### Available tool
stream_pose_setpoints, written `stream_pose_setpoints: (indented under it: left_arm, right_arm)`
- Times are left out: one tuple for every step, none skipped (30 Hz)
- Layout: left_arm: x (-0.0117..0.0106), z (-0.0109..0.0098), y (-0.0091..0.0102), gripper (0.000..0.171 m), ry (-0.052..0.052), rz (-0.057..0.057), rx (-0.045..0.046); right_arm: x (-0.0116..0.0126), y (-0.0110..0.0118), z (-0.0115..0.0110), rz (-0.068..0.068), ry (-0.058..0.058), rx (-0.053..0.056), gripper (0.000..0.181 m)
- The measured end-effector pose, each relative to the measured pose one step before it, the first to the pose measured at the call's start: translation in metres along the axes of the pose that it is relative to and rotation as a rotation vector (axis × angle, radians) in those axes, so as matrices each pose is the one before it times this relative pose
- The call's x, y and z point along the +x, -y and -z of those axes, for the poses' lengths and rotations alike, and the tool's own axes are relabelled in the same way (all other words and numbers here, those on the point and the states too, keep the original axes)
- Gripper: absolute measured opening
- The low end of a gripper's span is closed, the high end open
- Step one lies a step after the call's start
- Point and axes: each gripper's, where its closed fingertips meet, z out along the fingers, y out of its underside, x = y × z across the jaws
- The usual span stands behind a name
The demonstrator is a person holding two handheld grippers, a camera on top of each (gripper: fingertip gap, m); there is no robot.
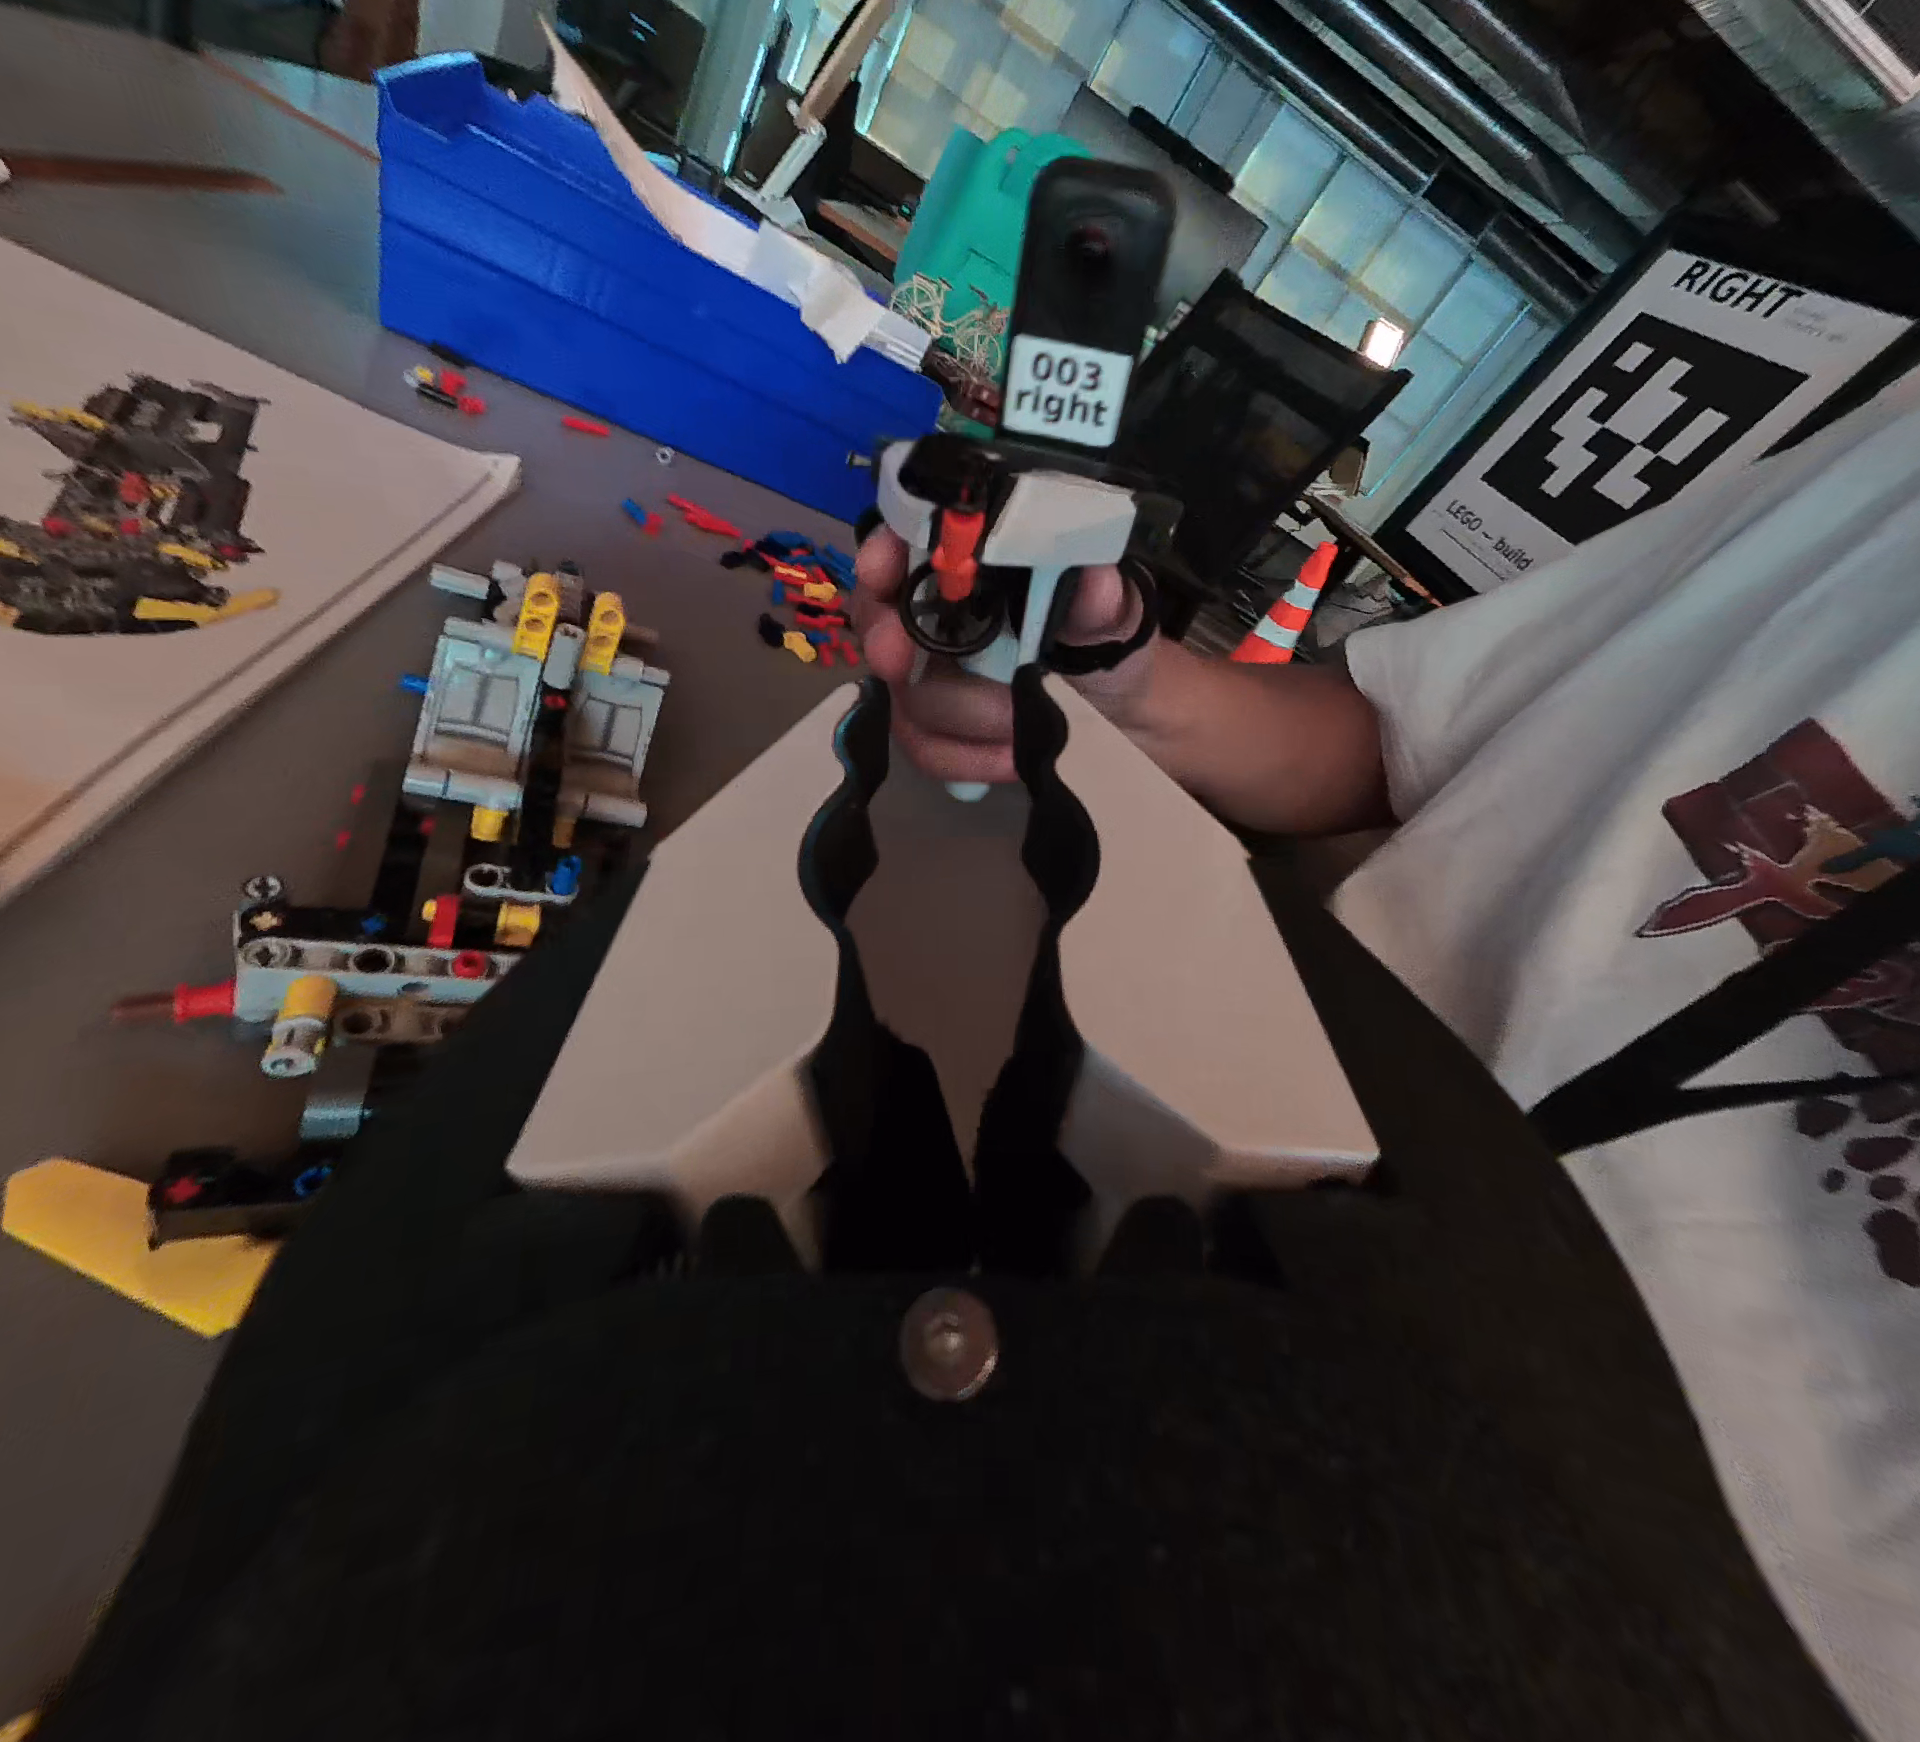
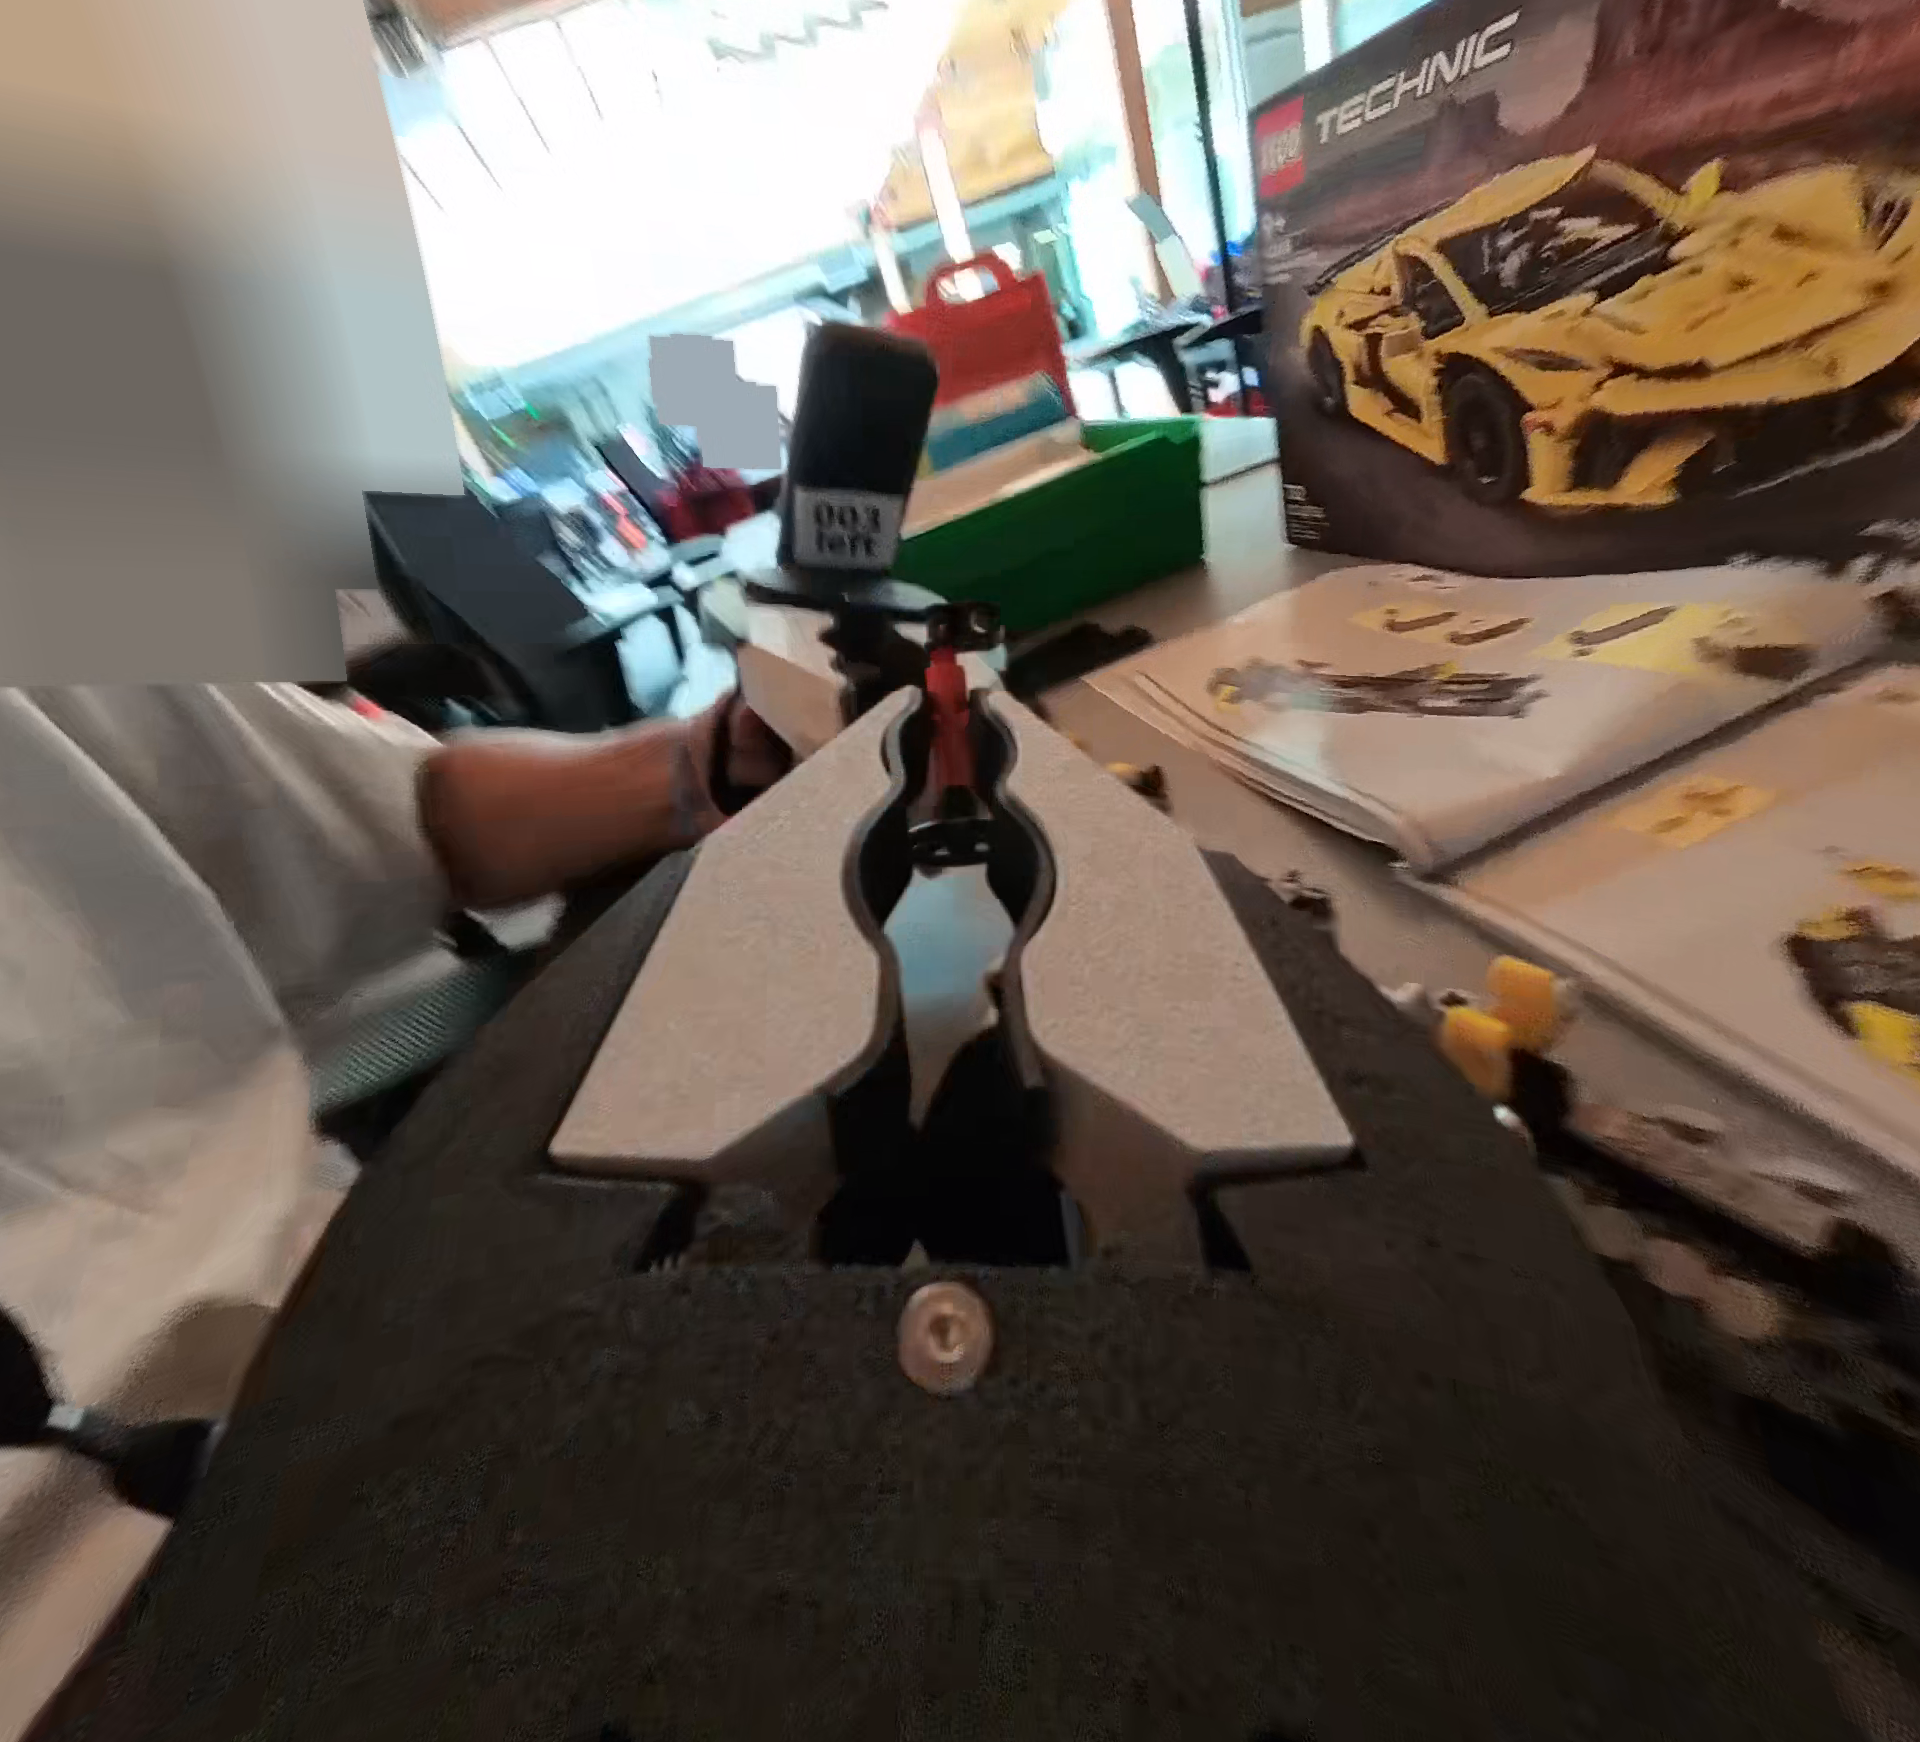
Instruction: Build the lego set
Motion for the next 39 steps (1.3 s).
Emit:
stream_pose_setpoints:
  left_arm:
    - [0.00049,-0.00180,0.00130,0.021,0.0045,-0.0105,0.01068]
    - [0.00025,-0.00193,0.00155,0.021,0.0036,-0.0048,0.01183]
    - [0.00042,-0.00158,0.00233,0.021,0.0019,-0.0034,0.01686]
    - [0.00049,-0.00142,0.00277,0.021,0.0002,-0.0025,0.01832]
    - [0.00023,-0.00085,0.00302,0.021,0.0022,-0.0011,0.01899]
    - [0.00064,-0.00057,0.00267,0.021,-0.0013,-0.0014,0.01699]
    - [0.00022,-0.00038,0.00160,0.021,-0.0007,0.0025,0.01032]
    - [-0.00089,-0.00030,0.00088,0.021,0.0050,0.0039,0.00686]
    - [-0.00052,-0.00025,-0.00002,0.021,0.0007,0.0041,0.00203]
    - [-0.00062,-0.00001,0.00027,0.020,0.0007,0.0076,0.00180]
    - [-0.00049,0.00083,0.00201,0.017,0.0010,0.0055,0.01381]
    - [0.00091,0.00080,0.00099,0.013,-0.0072,-0.0001,0.00839]
    - [0.00069,0.00038,-0.00001,0.008,-0.0063,0.0039,0.00179]
    - [0.00058,0.00019,0.00023,0.005,-0.0051,0.0061,0.00469]
    - [-0.00050,0.00037,-0.00002,0.005,0.0003,0.0034,0.00321]
    - [-0.00007,0.00033,-0.00005,0.004,-0.0046,0.0015,0.00090]
    - [0.00024,0.00043,0.00005,0.004,-0.0076,0.0067,0.00112]
    - [0.00087,0.00044,-0.00002,0.004,-0.0106,0.0087,0.00162]
    - [0.00134,0.00041,-0.00033,0.004,-0.0137,0.0074,-0.00074]
    - [0.00105,0.00052,-0.00071,0.004,-0.0122,0.0072,-0.00449]
    - [0.00086,0.00035,-0.00111,0.004,-0.0104,0.0069,-0.00676]
    - [0.00070,0.00039,-0.00136,0.004,-0.0105,0.0104,-0.00951]
    - [0.00018,0.00075,-0.00120,0.004,-0.0085,0.0144,-0.00959]
    - [-0.00082,0.00098,-0.00085,0.004,-0.0028,0.0147,-0.00780]
    - [-0.00152,0.00152,-0.00105,0.004,0.0010,0.0130,-0.00917]
    - [-0.00141,0.00166,-0.00015,0.004,0.0011,0.0122,-0.00329]
    - [-0.00044,0.00200,0.00025,0.004,-0.0051,0.0127,0.00012]
    - [0.00045,0.00203,0.00066,0.004,-0.0112,0.0170,0.00206]
    - [0.00075,0.00172,-0.00007,0.004,-0.0145,0.0229,-0.00264]
    - [0.00158,0.00135,-0.00088,0.004,-0.0231,0.0302,-0.00721]
    - [0.00128,0.00068,-0.00232,0.004,-0.0232,0.0364,-0.01502]
    - [0.00057,0.00037,-0.00314,0.004,-0.0208,0.0397,-0.01762]
    - [0.00119,-0.00040,-0.00490,0.004,-0.0250,0.0416,-0.02744]
    - [-0.00066,-0.00075,-0.00511,0.004,-0.0089,0.0308,-0.02670]
    - [-0.00317,-0.00079,-0.00364,0.004,0.0128,0.0112,-0.01519]
    - [-0.00359,-0.00130,-0.00506,0.004,0.0175,0.0047,-0.02763]
    - [-0.00412,-0.00149,-0.00447,0.004,0.0226,0.0025,-0.02512]
    - [-0.00265,-0.00099,-0.00178,0.004,0.0122,0.0037,-0.00794]
    - [0.00098,-0.00086,-0.00046,0.004,-0.0114,0.0134,-0.00183]
  right_arm:
    - [-0.00078,0.00241,-0.00077,-0.0729,0.0340,0.0280,0.006]
    - [-0.00049,0.00164,-0.00105,-0.0651,0.0284,0.0253,0.006]
    - [-0.00145,0.00201,-0.00112,-0.0554,0.0303,0.0267,0.006]
    - [-0.00103,0.00157,-0.00113,-0.0437,0.0242,0.0224,0.006]
    - [0.00064,0.00113,-0.00122,-0.0287,0.0097,0.0193,0.006]
    - [0.00084,0.00039,-0.00110,-0.0156,0.0043,0.0141,0.006]
    - [-0.00040,-0.00088,-0.00135,-0.0103,0.0085,0.0018,0.006]
    - [-0.00027,-0.00187,-0.00152,-0.0042,0.0053,-0.0060,0.006]
    - [0.00021,-0.00168,-0.00133,-0.0015,0.0014,-0.0019,0.006]
    - [-0.00001,-0.00112,-0.00136,-0.0025,0.0031,0.0042,0.006]
    - [-0.00083,-0.00097,-0.00141,-0.0079,0.0092,0.0059,0.006]
    - [-0.00024,-0.00110,-0.00128,-0.0085,0.0055,-0.0001,0.006]
    - [0.00077,0.00018,-0.00072,-0.0078,-0.0001,0.0064,0.007]
    - [0.00081,-0.00012,-0.00071,-0.0110,0.0026,0.0032,0.007]
    - [0.00038,0.00027,-0.00031,-0.0117,0.0068,0.0044,0.007]
    - [0.00019,-0.00012,-0.00029,-0.0093,0.0058,0.0019,0.007]
    - [-0.00042,-0.00008,-0.00041,-0.0042,0.0053,0.0024,0.007]
    - [-0.00063,-0.00019,-0.00046,0.0003,0.0030,0.0019,0.007]
    - [-0.00124,-0.00050,-0.00031,0.0026,0.0039,-0.0029,0.007]
    - [-0.00118,-0.00075,-0.00025,0.0039,0.0034,-0.0087,0.007]
    - [-0.00058,-0.00084,-0.00014,0.0096,-0.0008,-0.0133,0.007]
    - [-0.00042,-0.00101,-0.00006,0.0203,-0.0030,-0.0169,0.007]
    - [-0.00091,-0.00017,0.00026,0.0270,-0.0025,-0.0152,0.008]
    - [-0.00079,0.00184,0.00086,0.0248,-0.0031,-0.0031,0.011]
    - [-0.00004,0.00251,0.00146,0.0329,-0.0056,-0.0013,0.015]
    - [0.00173,0.00278,0.00235,0.0422,-0.0172,-0.0068,0.020]
    - [0.00235,0.00287,0.00303,0.0466,-0.0206,-0.0108,0.023]
    - [0.00170,0.00221,0.00329,0.0553,-0.0188,-0.0167,0.027]
    - [0.00019,0.00131,0.00307,0.0754,-0.0153,-0.0251,0.034]
    - [-0.00333,-0.00167,0.00264,0.1064,-0.0044,-0.0511,0.043]
    - [-0.00386,-0.00726,0.00222,0.1349,-0.0060,-0.0951,0.045]
    - [-0.00199,-0.00721,0.00131,0.1227,-0.0203,-0.1033,0.047]
    - [-0.00196,-0.00288,0.00043,0.0921,-0.0243,-0.0831,0.048]
    - [-0.00477,0.00093,-0.00078,0.0843,-0.0016,-0.0552,0.053]
    - [-0.00243,-0.00062,-0.00243,0.0910,-0.0054,-0.0647,0.056]
    - [-0.00100,-0.00457,-0.00416,0.0916,-0.0076,-0.0902,0.059]
    - [-0.00210,-0.00392,-0.00485,0.0820,0.0020,-0.0801,0.062]
    - [-0.00354,-0.00294,-0.00529,0.0636,0.0152,-0.0633,0.063]
    - [-0.00290,-0.00263,-0.00543,0.0480,0.0102,-0.0538,0.065]
